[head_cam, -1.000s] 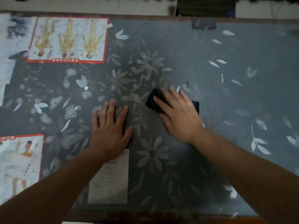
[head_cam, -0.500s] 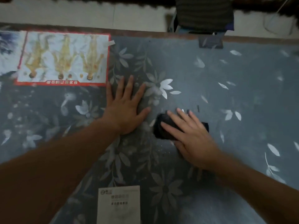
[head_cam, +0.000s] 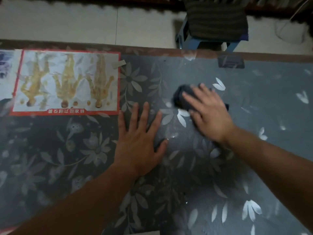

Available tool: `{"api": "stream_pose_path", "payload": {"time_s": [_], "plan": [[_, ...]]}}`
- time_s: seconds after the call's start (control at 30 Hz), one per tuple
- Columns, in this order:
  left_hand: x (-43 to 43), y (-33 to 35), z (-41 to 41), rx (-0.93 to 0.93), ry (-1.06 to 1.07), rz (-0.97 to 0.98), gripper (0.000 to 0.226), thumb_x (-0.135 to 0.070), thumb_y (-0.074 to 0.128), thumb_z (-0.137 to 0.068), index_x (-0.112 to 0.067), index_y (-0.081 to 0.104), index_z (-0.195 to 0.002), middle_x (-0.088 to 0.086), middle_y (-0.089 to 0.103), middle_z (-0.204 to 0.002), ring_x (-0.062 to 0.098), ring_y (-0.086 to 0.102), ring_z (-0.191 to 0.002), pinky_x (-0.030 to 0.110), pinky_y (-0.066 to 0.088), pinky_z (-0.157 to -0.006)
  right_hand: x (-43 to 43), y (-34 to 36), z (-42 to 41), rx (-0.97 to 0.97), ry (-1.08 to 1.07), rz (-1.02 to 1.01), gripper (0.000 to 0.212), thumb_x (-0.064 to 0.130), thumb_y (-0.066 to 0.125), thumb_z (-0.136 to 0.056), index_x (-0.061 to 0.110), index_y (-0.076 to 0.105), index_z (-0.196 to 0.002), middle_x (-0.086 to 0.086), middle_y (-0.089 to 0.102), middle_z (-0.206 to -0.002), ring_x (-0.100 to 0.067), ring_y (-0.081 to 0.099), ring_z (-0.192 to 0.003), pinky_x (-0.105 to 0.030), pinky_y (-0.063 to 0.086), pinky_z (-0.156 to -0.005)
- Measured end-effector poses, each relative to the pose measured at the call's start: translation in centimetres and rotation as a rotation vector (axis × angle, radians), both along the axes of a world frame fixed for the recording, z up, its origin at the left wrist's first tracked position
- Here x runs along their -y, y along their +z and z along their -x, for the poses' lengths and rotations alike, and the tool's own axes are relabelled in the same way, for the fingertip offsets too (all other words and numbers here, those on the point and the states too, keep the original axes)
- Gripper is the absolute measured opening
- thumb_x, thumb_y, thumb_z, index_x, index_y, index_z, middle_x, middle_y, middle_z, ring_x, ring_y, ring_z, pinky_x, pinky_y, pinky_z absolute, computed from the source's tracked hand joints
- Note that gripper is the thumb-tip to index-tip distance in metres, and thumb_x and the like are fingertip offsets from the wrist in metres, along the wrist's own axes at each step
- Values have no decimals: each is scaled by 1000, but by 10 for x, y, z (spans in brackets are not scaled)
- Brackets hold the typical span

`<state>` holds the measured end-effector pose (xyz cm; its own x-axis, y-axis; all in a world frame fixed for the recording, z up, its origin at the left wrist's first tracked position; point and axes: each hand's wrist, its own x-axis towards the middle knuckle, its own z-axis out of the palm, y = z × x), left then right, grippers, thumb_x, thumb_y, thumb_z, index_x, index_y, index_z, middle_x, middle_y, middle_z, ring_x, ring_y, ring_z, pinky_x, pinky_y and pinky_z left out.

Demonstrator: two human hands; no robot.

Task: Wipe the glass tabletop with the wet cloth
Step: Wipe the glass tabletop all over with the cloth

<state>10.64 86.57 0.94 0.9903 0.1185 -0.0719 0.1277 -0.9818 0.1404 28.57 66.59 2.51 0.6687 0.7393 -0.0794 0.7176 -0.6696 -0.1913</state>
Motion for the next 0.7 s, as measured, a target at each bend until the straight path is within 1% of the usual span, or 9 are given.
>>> {"api": "stream_pose_path", "payload": {"time_s": [0.07, 0.13, 0.2, 0.33, 0.4, 0.5, 0.57, 0.6, 0.7], "plan": [[0, -1, 0, 6, 2, 11, 80, -68, 37, -94, -29, 25, -163, 14, 15, -171, 37, 7, -159, 70, 7, -121, -30, -2, -44, 14, -256, -12, 54, 36, 39, -102, 29, 32, -155, -7, 24, -165, -34, 16, -153, -52, 11, -124], [1, -2, 1, 18, 6, 20, 80, -67, 38, -94, -30, 24, -163, 12, 14, -172, 36, 5, -159, 69, 7, -121, -60, -1, -67, -3, -395, -16, 55, 39, 36, -103, 33, 25, -157, -3, 17, -167, -29, 9, -155, -48, 5, -125], [0, -1, 1, 14, 6, 29, 80, -68, 38, -94, -30, 22, -163, 12, 12, -172, 35, 3, -159, 69, 8, -121, -70, -3, -55, -8, -309, -40, 56, 40, 34, -101, 33, 26, -157, -2, 17, -167, -27, 9, -155, -47, 5, -125], [0, 1, 1, 16, 15, 18, 80, -67, 38, -94, -30, 22, -164, 12, 11, -172, 35, 2, -160, 68, 10, -121, -26, 0, -17, -39, 75, -24, 55, 36, 37, -100, 28, 35, -154, -5, 28, -164, -29, 17, -153, -51, 11, -124], [0, 0, 2, 28, 16, 15, 80, -67, 38, -94, -29, 23, -163, 13, 11, -172, 35, 3, -160, 68, 10, -121, -26, 2, -41, -42, 21, 4, 55, 35, 38, -100, 28, 33, -155, -6, 28, -164, -30, 16, -154, -51, 10, -124], [0, -2, 0, 33, 17, 9, 81, -66, 40, -93, -28, 25, -163, 13, 13, -172, 35, 4, -159, 68, 10, -121, -76, -1, -88, -21, -215, -28, 55, 37, 36, -104, 32, 26, -157, -3, 19, -167, -30, 10, -154, -47, 4, -125], [1, -2, 0, 28, 23, 8, 81, -66, 40, -93, -28, 26, -163, 13, 13, -172, 34, 4, -160, 68, 10, -122, -105, 0, -89, -6, -225, -23, 55, 38, 34, -103, 33, 24, -157, -1, 17, -168, -28, 9, -155, -48, 4, -125], [1, 0, 0, 16, 23, 10, 81, -66, 40, -93, -27, 26, -163, 13, 12, -172, 34, 3, -160, 68, 10, -122, -107, 0, -79, 4, -161, -34, 56, 38, 34, -102, 32, 25, -157, -1, 18, -167, -29, 10, -154, -49, 6, -125], [2, 1, 2, 3, 24, 10, 81, -66, 40, -94, -26, 25, -163, 13, 11, -172, 35, 3, -159, 68, 12, -121, -70, -1, -32, 5, 215, -41, 57, 34, 40, -99, 30, 31, -155, -1, 23, -166, -28, 14, -154, -52, 10, -124]]}}
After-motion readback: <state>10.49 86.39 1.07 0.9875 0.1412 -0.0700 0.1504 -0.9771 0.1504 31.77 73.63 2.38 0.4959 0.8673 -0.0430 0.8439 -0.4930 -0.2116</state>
